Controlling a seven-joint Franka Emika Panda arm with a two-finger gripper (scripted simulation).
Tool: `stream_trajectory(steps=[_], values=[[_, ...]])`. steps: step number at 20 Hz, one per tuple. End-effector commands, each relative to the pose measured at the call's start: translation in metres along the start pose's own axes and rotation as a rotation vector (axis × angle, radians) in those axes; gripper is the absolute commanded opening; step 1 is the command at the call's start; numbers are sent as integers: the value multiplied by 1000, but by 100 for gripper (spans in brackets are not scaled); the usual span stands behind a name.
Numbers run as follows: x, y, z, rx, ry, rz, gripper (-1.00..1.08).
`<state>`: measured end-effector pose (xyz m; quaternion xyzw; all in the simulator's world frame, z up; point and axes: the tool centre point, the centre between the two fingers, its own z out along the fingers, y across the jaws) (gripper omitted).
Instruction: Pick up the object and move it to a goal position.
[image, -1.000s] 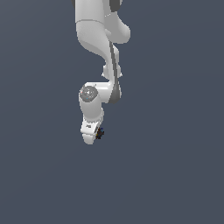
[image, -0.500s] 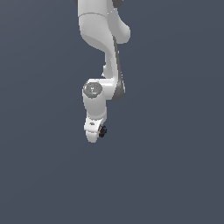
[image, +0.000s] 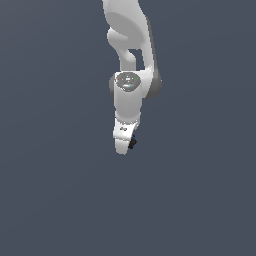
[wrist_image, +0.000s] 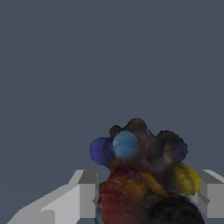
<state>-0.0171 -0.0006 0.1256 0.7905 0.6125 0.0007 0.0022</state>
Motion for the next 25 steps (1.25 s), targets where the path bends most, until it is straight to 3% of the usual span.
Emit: stream_trajectory(steps=[1,14,25], values=[[22,-6,-24,-1,0,-1,-100],[120,-30,-133,3,1,0,-100],[147,-34,-163,4,2,2,-100]])
